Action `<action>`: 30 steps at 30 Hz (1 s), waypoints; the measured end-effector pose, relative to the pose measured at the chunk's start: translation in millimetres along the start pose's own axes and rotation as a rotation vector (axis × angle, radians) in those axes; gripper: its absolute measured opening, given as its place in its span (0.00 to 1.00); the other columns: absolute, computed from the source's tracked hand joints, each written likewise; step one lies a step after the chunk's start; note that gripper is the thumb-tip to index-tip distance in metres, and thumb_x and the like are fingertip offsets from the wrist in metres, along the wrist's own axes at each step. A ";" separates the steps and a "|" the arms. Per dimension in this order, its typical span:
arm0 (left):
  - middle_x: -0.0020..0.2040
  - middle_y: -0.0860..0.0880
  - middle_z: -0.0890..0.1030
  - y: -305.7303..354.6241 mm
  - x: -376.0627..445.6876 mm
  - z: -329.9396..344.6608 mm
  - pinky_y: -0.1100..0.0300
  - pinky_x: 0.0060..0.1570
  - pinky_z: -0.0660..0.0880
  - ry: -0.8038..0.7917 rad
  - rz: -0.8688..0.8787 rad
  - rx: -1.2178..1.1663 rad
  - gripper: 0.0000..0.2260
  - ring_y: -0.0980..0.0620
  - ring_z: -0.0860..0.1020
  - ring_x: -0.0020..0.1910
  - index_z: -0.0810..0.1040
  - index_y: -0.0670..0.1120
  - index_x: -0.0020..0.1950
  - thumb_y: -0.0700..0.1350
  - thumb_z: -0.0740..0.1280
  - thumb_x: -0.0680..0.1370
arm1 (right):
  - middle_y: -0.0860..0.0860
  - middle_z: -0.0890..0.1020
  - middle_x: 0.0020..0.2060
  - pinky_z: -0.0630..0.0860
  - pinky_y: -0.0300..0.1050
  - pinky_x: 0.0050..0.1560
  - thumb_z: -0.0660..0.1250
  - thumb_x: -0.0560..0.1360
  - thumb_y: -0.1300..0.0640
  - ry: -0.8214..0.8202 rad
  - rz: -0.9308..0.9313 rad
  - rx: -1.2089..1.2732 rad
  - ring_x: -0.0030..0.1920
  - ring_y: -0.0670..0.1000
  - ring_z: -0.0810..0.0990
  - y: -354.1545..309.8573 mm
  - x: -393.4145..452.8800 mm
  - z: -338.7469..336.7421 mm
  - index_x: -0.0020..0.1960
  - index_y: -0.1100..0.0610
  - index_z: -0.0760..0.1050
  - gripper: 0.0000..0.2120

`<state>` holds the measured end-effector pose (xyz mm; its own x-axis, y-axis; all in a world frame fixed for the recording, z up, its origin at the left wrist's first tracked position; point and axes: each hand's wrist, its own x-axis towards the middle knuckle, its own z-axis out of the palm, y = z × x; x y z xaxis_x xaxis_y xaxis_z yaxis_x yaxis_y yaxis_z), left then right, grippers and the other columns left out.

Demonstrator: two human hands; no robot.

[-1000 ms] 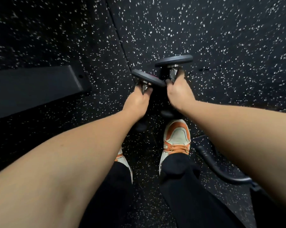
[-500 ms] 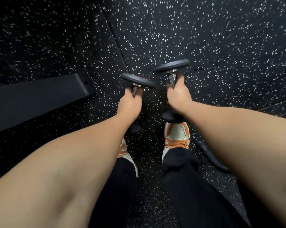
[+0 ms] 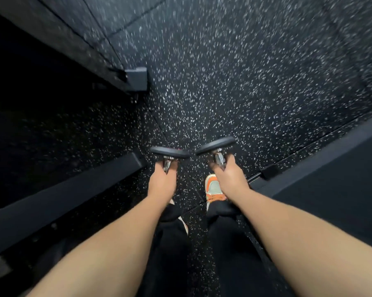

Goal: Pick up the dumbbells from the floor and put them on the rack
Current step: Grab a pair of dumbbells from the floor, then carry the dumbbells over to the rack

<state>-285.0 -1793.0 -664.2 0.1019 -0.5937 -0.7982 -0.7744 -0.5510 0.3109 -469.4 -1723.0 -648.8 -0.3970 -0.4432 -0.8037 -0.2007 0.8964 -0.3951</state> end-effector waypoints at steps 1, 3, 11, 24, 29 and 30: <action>0.51 0.47 0.78 11.9 -19.0 -12.7 0.52 0.47 0.67 0.001 0.015 0.003 0.20 0.45 0.73 0.47 0.70 0.51 0.62 0.64 0.58 0.79 | 0.46 0.75 0.38 0.67 0.50 0.38 0.63 0.79 0.44 0.009 0.000 0.012 0.37 0.49 0.74 -8.3 -19.7 -14.2 0.51 0.52 0.65 0.13; 0.50 0.47 0.78 34.6 -56.6 -36.5 0.52 0.48 0.67 0.016 0.038 0.023 0.21 0.45 0.73 0.46 0.70 0.51 0.61 0.65 0.58 0.78 | 0.48 0.77 0.41 0.69 0.50 0.41 0.63 0.79 0.44 0.028 0.008 0.053 0.40 0.54 0.76 -22.3 -57.8 -39.9 0.52 0.52 0.66 0.13; 0.49 0.49 0.77 95.4 -156.2 -90.2 0.52 0.47 0.66 0.001 0.224 0.095 0.19 0.44 0.74 0.48 0.71 0.54 0.61 0.65 0.58 0.78 | 0.47 0.75 0.39 0.68 0.49 0.45 0.63 0.79 0.44 0.201 0.057 0.265 0.43 0.56 0.75 -39.6 -162.8 -105.7 0.57 0.51 0.66 0.13; 0.43 0.51 0.80 98.9 -240.5 -89.0 0.51 0.39 0.69 -0.289 0.506 0.428 0.13 0.49 0.78 0.43 0.70 0.54 0.46 0.63 0.58 0.78 | 0.53 0.80 0.42 0.79 0.55 0.44 0.63 0.77 0.40 0.540 0.375 0.699 0.41 0.60 0.81 32.4 -300.6 -75.0 0.52 0.51 0.65 0.15; 0.41 0.53 0.79 84.8 -275.3 -67.3 0.57 0.33 0.66 -0.363 0.591 0.613 0.12 0.53 0.77 0.41 0.70 0.54 0.50 0.62 0.58 0.78 | 0.53 0.80 0.46 0.74 0.50 0.45 0.62 0.77 0.39 0.631 0.557 0.866 0.45 0.57 0.79 78.3 -357.4 -36.4 0.60 0.54 0.67 0.21; 0.41 0.54 0.78 81.2 -281.1 -61.4 0.57 0.34 0.66 -0.368 0.605 0.656 0.12 0.52 0.77 0.42 0.70 0.54 0.52 0.62 0.57 0.78 | 0.54 0.81 0.46 0.75 0.52 0.46 0.62 0.77 0.38 0.636 0.595 0.892 0.45 0.58 0.80 87.9 -366.2 -28.7 0.61 0.54 0.67 0.22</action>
<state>-338.1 -1706.9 -382.9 -0.5442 -0.3873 -0.7442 -0.8381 0.2914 0.4611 -367.4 -1482.1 -376.4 -0.6306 0.3317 -0.7017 0.7373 0.5385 -0.4080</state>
